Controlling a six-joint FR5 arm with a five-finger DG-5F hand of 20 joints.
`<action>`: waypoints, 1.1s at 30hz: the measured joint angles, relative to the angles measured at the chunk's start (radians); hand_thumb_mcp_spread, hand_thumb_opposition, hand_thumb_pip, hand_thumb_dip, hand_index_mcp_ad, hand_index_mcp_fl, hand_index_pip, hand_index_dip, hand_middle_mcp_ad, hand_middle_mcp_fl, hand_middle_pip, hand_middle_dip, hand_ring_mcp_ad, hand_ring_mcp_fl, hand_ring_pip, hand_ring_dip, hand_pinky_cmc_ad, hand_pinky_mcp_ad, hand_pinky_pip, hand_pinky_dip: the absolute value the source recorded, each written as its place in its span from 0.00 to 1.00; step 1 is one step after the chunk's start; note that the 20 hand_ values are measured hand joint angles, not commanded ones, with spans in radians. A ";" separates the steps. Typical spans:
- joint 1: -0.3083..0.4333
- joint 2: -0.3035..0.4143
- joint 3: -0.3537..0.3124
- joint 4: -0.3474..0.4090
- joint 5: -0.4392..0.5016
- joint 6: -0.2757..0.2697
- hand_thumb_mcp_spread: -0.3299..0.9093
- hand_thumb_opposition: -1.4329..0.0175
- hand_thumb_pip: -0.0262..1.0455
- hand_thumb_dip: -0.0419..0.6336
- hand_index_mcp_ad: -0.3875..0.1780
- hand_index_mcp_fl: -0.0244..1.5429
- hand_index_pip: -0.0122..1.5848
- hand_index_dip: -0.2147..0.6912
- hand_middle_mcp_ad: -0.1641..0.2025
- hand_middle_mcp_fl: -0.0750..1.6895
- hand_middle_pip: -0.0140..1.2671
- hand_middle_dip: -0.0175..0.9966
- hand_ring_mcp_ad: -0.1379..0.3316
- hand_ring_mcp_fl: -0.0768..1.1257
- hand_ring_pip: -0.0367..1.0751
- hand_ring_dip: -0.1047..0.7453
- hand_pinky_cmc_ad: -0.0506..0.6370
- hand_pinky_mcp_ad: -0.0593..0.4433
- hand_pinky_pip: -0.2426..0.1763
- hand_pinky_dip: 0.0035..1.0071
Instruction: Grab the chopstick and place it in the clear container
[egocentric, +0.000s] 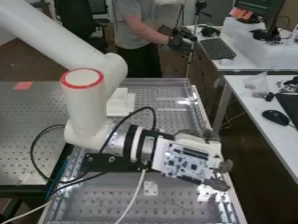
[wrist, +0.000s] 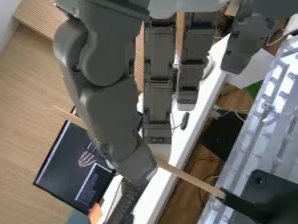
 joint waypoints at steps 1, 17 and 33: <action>0.000 0.001 0.004 0.000 0.000 -0.005 0.89 0.23 0.44 0.49 0.42 0.76 0.35 0.61 0.41 0.79 0.12 0.68 0.44 0.49 0.14 0.66 0.59 0.71 0.54 0.15; 0.014 0.044 0.006 0.010 -0.006 -0.074 0.90 0.22 0.41 0.49 0.44 0.80 0.29 0.64 0.42 0.83 0.12 0.66 0.43 0.53 0.14 0.69 0.58 0.70 0.55 0.15; 0.049 0.192 -0.024 -0.050 0.031 -0.172 0.90 0.22 0.41 0.49 0.44 0.82 0.26 0.67 0.45 0.83 0.12 0.66 0.44 0.54 0.14 0.70 0.58 0.73 0.55 0.15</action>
